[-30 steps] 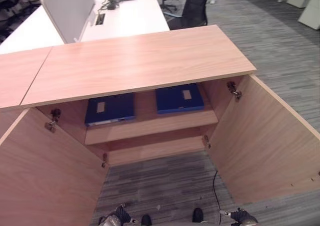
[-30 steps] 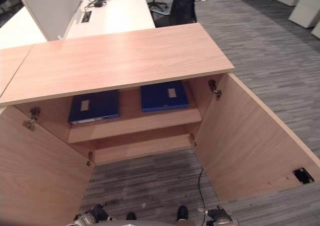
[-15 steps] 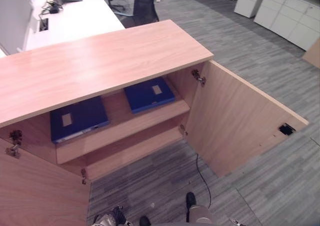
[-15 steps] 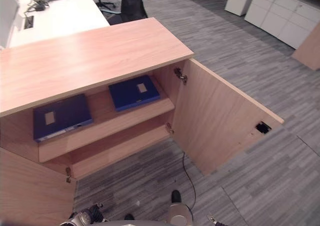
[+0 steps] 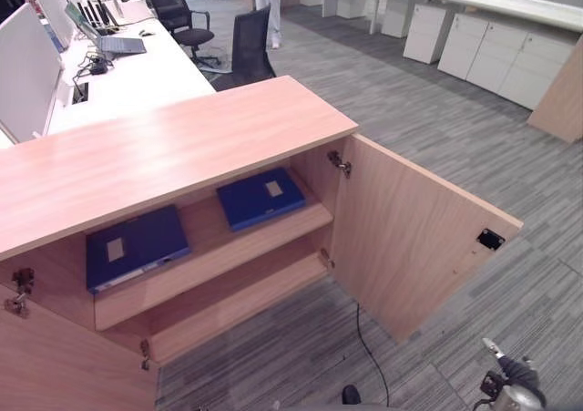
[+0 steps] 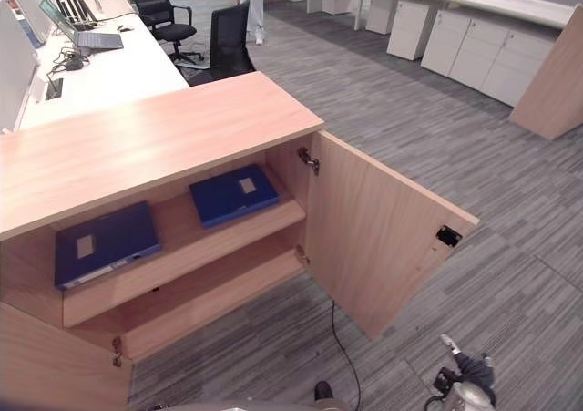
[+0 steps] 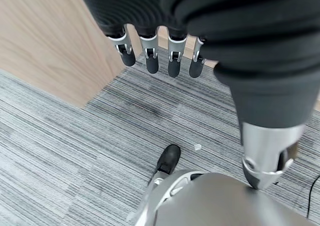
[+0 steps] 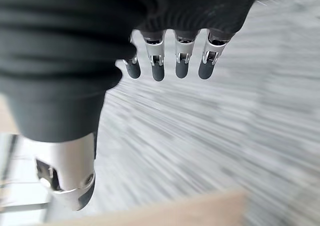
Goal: Put the empty folder in the office cabinet
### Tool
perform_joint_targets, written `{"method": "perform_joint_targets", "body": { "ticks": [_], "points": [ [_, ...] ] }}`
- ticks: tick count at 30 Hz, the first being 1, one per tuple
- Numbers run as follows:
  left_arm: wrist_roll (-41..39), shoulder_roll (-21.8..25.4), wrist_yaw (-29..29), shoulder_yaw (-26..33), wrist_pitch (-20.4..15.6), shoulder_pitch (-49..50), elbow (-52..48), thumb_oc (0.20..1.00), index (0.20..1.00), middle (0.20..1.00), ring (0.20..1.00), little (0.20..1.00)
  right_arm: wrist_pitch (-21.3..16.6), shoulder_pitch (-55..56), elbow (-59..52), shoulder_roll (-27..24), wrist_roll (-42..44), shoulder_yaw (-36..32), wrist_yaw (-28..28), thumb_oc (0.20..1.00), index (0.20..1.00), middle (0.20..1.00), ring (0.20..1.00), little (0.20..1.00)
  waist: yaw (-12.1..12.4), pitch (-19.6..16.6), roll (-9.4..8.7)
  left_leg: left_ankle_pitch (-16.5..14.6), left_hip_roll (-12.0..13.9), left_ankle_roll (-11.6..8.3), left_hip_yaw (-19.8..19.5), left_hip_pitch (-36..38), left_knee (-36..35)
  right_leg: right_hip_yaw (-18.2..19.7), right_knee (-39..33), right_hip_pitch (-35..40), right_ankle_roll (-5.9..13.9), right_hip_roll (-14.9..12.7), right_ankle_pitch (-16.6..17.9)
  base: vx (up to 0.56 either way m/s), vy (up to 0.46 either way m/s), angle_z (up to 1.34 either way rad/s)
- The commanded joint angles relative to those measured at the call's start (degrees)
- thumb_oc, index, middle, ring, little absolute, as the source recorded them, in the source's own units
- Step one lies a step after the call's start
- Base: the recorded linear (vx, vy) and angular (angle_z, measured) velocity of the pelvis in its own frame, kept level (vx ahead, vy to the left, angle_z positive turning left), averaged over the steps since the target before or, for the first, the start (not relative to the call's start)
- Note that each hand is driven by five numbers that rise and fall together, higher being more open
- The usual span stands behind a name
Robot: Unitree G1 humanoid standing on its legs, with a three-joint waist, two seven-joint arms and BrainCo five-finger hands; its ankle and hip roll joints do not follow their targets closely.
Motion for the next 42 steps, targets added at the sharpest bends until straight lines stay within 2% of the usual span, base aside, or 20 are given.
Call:
{"method": "perform_joint_targets", "body": {
  "ticks": [1, 2, 3, 6, 11, 15, 18, 29, 38, 41, 42],
  "points": [
    [1.58, 2.65, 0.22, 0.13, -0.25, -2.49, 2.51, 1.000, 1.000, 1.000, 1.000, 1.000, -1.80, -3.98, -2.61, -3.53, -6.33, -0.32, -2.10, 1.000, 1.000, 1.000, 1.000, 1.000, -0.49, 0.07, -1.05, -6.11, -3.54, 1.46, -5.61, -1.76, 0.69, 0.57, 1.02, -2.39, 4.01, 0.15, -3.26, 0.00, 0.000, 0.00],
    [1.59, 2.60, 0.22, 0.14, -0.25, -2.52, 2.52, 1.000, 1.000, 1.000, 1.000, 1.000, -1.76, -4.01, -2.63, -3.56, -6.36, -0.33, -2.11, 1.000, 1.000, 1.000, 1.000, 1.000, -0.50, 0.11, -1.01, -6.12, -3.54, 1.46, -5.61, -1.74, 0.69, 0.57, 1.01, -2.37, 4.01, 0.15, -3.26, 0.00, 0.000, 0.00],
    [2.10, 2.71, -0.06, -0.50, -0.37, -2.82, 2.47, 1.000, 1.000, 1.000, 1.000, 1.000, -1.72, -5.93, -4.63, -5.90, -8.13, 0.54, -1.96, 1.000, 1.000, 1.000, 1.000, 1.000, -0.37, 0.28, -0.90, -6.00, -3.48, 1.41, -5.50, -1.75, 0.69, 0.53, 1.18, -2.52, 3.94, 0.28, -3.31, 0.00, 0.000, 0.00],
    [2.87, 3.08, -0.50, -1.32, -0.50, -3.10, 2.41, 1.000, 1.000, 1.000, 1.000, 1.000, -1.84, -8.70, -6.44, -8.84, -9.60, 2.10, -1.32, 1.000, 1.000, 1.000, 1.000, 1.000, 0.02, 0.38, -0.91, -5.77, -3.52, 1.39, -5.37, -1.93, 0.69, 0.56, 1.33, -2.72, 3.85, 0.27, -3.24, -0.01, -0.004, -0.01],
    [1.59, 0.83, -0.80, -2.77, -0.35, -3.82, 2.15, 1.000, 1.000, 1.000, 1.000, 1.000, -1.58, -15.52, -6.13, -15.50, -10.37, 5.64, 0.58, 1.000, 1.000, 1.000, 1.000, 1.000, 0.89, 0.11, -0.93, -5.39, -3.54, 1.26, -5.31, -2.36, 0.69, 0.46, 1.00, -3.05, 3.70, 0.27, -3.05, -0.01, -0.002, -0.02],
    [1.70, 0.92, -0.97, -2.81, -0.46, -3.37, 2.69, 1.000, 1.000, 1.000, 1.000, 1.000, -1.76, -18.54, -7.73, -18.03, -11.08, 7.94, 2.05, 1.000, 1.000, 1.000, 1.000, 1.000, 1.27, 0.17, -0.94, -5.30, -3.75, 1.29, -5.30, -2.40, 0.69, 0.40, 1.17, -3.17, 3.75, 0.15, -2.92, 0.00, 0.000, 0.00],
    [1.93, 1.18, -1.43, -3.31, -0.65, -3.12, 3.03, 1.000, 1.000, 1.000, 1.000, 1.000, -2.20, -23.43, -7.62, -20.32, -10.50, 12.19, 4.77, 1.000, 1.000, 1.000, 1.000, 1.000, 1.93, 0.26, -1.15, -5.15, -3.87, 1.23, -5.23, -2.46, 0.69, 0.22, 1.33, -3.31, 3.78, -0.12, -2.80, 0.00, 0.000, 0.00],
    [1.50, 1.56, -1.94, -5.75, -1.19, -3.24, 2.78, 1.000, 1.000, 1.000, 1.000, 1.000, -1.99, -37.25, -0.92, -21.35, -4.97, 24.47, 11.16, 1.000, 1.000, 1.000, 1.000, 1.000, 3.52, -0.13, -1.81, -4.93, -3.60, 0.56, -4.65, -2.72, 0.69, -0.78, 0.15, -3.20, 3.94, -0.17, -2.40, 0.00, 0.000, 0.00],
    [1.08, 0.12, -2.18, -7.38, -1.73, -0.72, 2.09, 1.000, 1.000, 1.000, 1.000, 1.000, 0.61, -41.19, 2.73, -16.84, -1.55, 32.45, 17.65, 1.000, 1.000, 1.000, 1.000, 1.000, 5.10, 0.77, -2.45, -4.60, -3.62, 0.43, -4.91, -3.18, 0.69, -1.43, 0.07, -3.32, 3.77, -0.36, -2.23, -0.01, 0.000, 0.01],
    [1.23, -0.01, -2.40, -7.81, -1.81, -0.61, 1.99, 1.000, 1.000, 1.000, 1.000, 1.000, 1.58, -40.99, 5.59, -14.76, -2.08, 33.51, 18.90, 1.000, 1.000, 1.000, 1.000, 1.000, 5.41, 0.98, -2.52, -4.51, -3.63, 0.39, -5.08, -3.31, 0.69, -1.75, 0.07, -3.32, 3.69, -0.40, -2.28, -0.01, -0.002, 0.04],
    [1.33, -0.07, -2.69, -8.41, -1.78, -0.79, 1.93, 1.000, 1.000, 1.000, 1.000, 1.000, 2.95, -41.54, 10.91, -12.76, -4.19, 34.57, 19.73, 1.000, 1.000, 1.000, 1.000, 1.000, 5.80, 1.11, -2.61, -4.41, -3.66, 0.38, -5.23, -3.39, 0.69, -2.01, 0.07, -3.26, 3.62, -0.42, -2.36, 0.00, -0.004, 0.05]
  ]
}}
